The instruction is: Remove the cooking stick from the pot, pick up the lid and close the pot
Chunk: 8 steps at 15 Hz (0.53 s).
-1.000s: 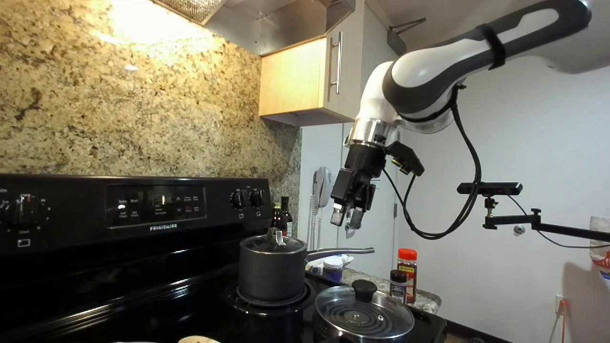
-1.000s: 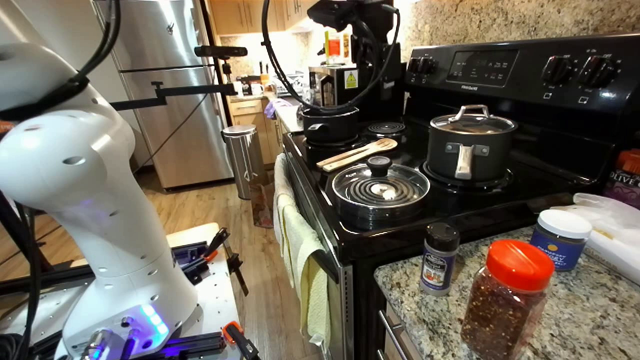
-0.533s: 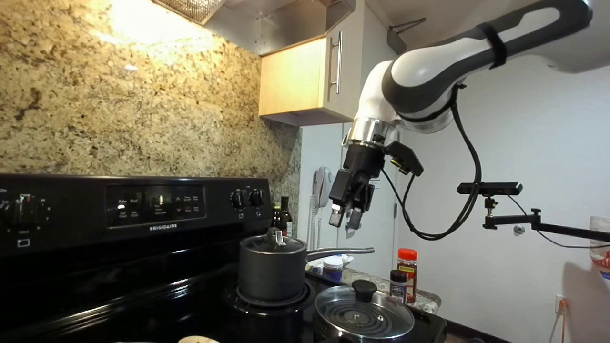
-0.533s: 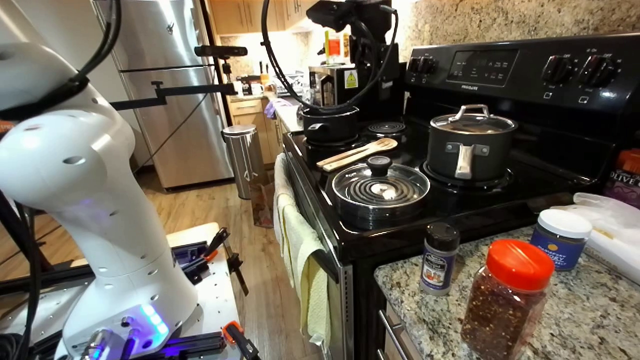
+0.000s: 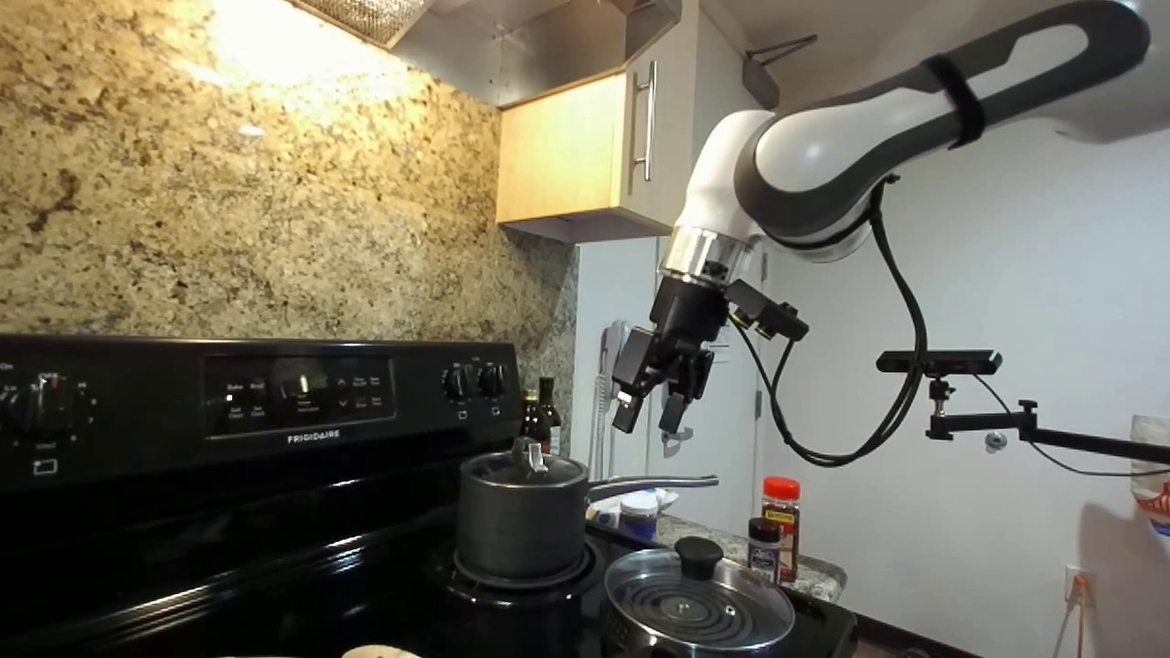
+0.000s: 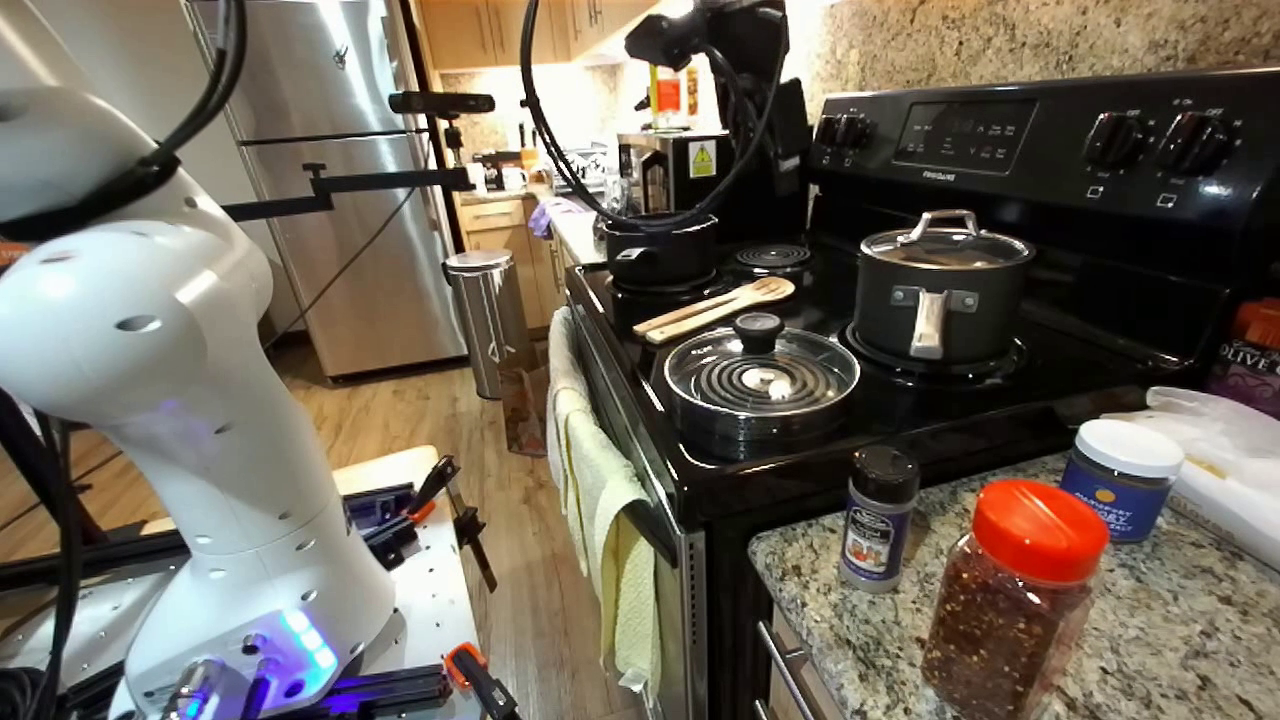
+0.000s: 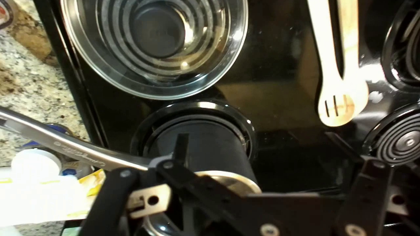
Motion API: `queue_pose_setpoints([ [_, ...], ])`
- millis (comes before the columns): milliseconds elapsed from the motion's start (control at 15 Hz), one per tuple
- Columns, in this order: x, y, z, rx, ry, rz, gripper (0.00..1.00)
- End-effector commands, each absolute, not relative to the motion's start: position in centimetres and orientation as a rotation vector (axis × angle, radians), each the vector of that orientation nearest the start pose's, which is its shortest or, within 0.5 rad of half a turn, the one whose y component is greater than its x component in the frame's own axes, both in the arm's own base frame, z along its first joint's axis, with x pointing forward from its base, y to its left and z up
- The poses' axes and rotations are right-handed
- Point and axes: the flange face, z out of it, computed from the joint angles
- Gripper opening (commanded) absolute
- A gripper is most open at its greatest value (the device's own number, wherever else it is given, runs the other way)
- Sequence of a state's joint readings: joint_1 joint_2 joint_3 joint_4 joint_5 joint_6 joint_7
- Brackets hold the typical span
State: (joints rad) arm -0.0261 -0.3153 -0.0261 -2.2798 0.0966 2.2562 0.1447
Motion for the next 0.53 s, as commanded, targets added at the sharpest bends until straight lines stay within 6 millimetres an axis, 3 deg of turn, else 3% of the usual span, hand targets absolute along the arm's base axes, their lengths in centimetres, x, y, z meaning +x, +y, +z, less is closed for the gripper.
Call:
queue_pose_setpoints([
  [0, 46.9, -5.9, 50.7, -2.999, 0.564, -0.498, 1.0],
  [267, 45.4, -9.1, 48.9, -3.015, 0.714, -0.454, 1.0],
  [467, 44.3, -10.1, 47.4, -3.016, 0.758, -0.407, 1.0],
])
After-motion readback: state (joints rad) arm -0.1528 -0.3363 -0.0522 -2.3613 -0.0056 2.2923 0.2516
